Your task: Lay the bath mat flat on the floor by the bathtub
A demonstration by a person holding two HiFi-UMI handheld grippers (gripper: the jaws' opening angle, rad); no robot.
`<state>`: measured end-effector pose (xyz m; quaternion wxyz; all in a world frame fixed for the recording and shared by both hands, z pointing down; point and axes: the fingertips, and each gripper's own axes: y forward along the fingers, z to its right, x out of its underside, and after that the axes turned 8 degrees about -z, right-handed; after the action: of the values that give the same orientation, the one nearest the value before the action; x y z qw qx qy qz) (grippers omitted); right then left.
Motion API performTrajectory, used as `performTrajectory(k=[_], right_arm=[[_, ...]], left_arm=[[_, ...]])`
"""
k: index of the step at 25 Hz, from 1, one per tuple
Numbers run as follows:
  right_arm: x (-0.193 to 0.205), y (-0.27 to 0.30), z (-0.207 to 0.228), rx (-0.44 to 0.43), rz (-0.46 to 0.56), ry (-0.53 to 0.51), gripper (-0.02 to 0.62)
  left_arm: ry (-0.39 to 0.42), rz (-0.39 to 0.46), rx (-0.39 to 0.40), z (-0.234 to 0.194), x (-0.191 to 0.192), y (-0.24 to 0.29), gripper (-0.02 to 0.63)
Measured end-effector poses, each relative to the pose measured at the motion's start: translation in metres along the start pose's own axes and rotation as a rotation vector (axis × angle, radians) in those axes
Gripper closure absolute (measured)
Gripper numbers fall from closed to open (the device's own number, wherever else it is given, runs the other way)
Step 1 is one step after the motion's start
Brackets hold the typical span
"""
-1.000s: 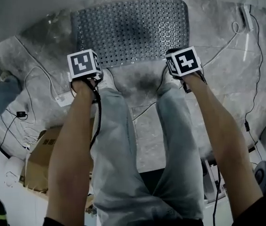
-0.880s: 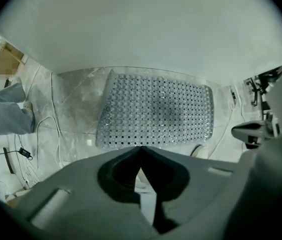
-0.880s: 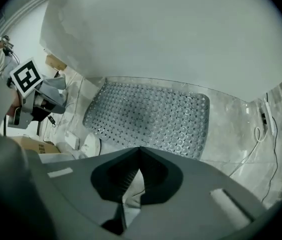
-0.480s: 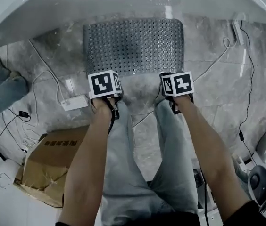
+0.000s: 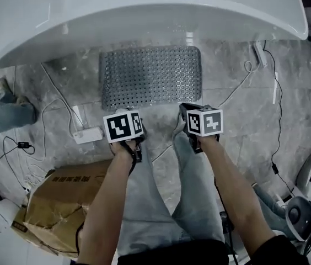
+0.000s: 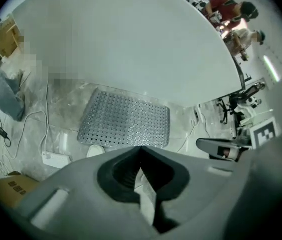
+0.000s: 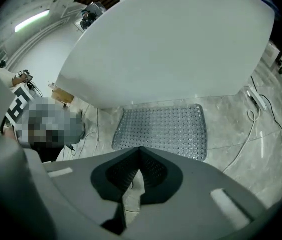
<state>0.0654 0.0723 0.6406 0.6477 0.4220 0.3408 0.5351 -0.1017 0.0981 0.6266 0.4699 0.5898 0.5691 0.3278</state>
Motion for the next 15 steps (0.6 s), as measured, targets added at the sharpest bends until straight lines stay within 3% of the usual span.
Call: performTrajectory(k=[7, 15], right_arm=[[-0.012, -0.061, -0.029, -0.008, 0.060, -0.009, 0.592], [-0.024, -0.124, -0.085, -0.077, 0.176, 0.102, 0.592]], left_arm=[[-0.041, 0.081, 0.052, 0.032, 0.007, -0.067, 0.600], [-0.012, 0.162, 0.101, 0.074, 0.009, -0.132, 0.600]])
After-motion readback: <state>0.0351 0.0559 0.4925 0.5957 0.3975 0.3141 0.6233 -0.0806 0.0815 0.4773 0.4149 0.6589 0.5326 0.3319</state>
